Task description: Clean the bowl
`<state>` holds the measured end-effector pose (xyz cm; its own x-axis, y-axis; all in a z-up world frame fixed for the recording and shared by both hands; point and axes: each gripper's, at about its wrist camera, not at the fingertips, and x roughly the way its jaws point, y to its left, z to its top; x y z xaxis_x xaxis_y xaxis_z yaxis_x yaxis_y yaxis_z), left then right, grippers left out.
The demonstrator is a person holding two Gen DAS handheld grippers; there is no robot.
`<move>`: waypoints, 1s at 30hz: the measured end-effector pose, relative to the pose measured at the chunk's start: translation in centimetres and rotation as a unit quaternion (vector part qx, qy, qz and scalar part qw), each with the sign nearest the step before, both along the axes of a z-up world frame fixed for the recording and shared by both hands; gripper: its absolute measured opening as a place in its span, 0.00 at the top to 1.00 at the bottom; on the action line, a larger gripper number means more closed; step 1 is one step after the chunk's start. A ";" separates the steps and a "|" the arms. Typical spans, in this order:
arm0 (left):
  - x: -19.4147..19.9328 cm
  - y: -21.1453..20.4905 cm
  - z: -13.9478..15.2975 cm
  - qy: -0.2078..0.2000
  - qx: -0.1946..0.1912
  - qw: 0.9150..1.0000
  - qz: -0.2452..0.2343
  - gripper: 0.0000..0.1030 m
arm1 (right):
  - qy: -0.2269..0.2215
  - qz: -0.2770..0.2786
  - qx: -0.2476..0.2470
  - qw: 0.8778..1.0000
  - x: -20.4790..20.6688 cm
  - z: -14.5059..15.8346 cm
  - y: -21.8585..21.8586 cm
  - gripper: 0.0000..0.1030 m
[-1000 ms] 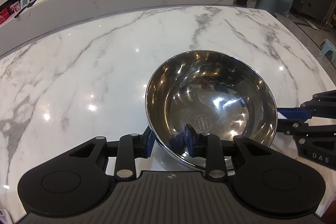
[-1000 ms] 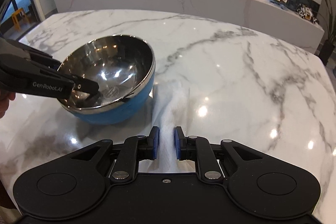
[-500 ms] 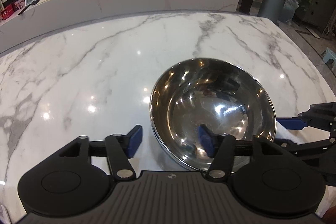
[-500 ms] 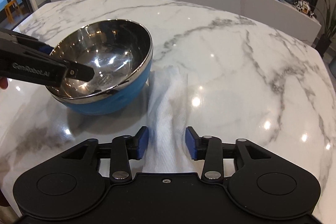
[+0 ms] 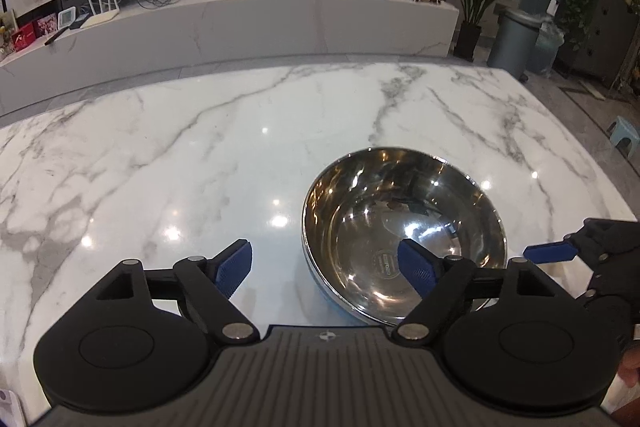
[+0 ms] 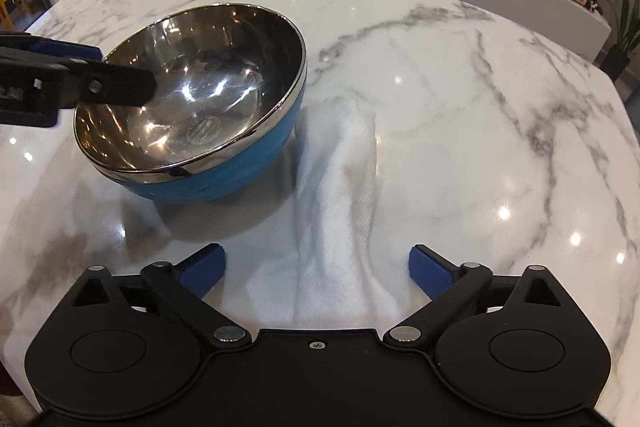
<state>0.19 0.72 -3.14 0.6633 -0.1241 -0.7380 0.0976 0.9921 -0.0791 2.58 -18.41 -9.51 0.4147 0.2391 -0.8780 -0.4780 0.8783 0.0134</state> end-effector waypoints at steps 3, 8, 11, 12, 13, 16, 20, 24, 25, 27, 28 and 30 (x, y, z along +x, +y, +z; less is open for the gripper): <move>-0.4 0.3 0.4 -0.007 -0.002 1.000 0.008 0.22 | -0.002 -0.019 -0.009 1.000 -0.1 0.3 -0.1 0.05; -1.6 0.9 1.1 -0.022 -0.008 1.000 0.016 0.21 | -0.046 -0.037 -0.010 0.998 -1.3 2.4 -0.4 0.05; -2.5 1.2 0.9 -0.018 -0.007 1.000 0.020 0.21 | -0.085 -0.070 0.003 0.994 -2.6 3.8 -1.0 0.05; -2.8 1.3 0.9 -0.016 -0.007 1.000 0.021 0.21 | -0.093 -0.082 0.010 0.992 -3.0 4.1 -1.2 0.05; -3.0 1.4 0.8 -0.013 -0.005 1.000 0.023 0.21 | -0.101 -0.092 0.017 0.990 -3.3 4.4 -1.4 0.05; -3.9 1.6 0.6 -0.014 -0.002 0.999 0.031 0.21 | -0.133 -0.131 0.051 0.981 -5.1 5.6 -2.2 0.05; -5.3 1.8 0.5 -0.015 -0.002 0.998 0.054 0.21 | -0.164 -0.164 0.076 0.970 -7.2 6.4 -2.6 0.05; -6.6 1.2 0.4 -0.022 0.001 0.998 0.066 0.21 | -0.162 -0.168 0.083 0.969 -9.0 6.6 -1.7 0.05; -6.9 1.0 0.4 -0.024 0.001 0.998 0.066 0.21 | -0.161 -0.167 0.086 0.969 -9.3 6.6 -1.6 0.05; -7.4 0.7 0.3 -0.025 0.004 0.998 0.065 0.21 | -0.158 -0.171 0.099 0.968 -10.4 6.4 -1.3 0.05; -7.7 0.8 0.2 -0.025 0.007 0.998 0.065 0.21 | -0.154 -0.176 0.106 0.966 -10.8 6.3 -1.3 0.05; -8.3 0.7 0.0 -0.019 0.016 0.997 0.068 0.21 | -0.143 -0.191 0.121 0.964 -11.4 5.9 -1.5 0.05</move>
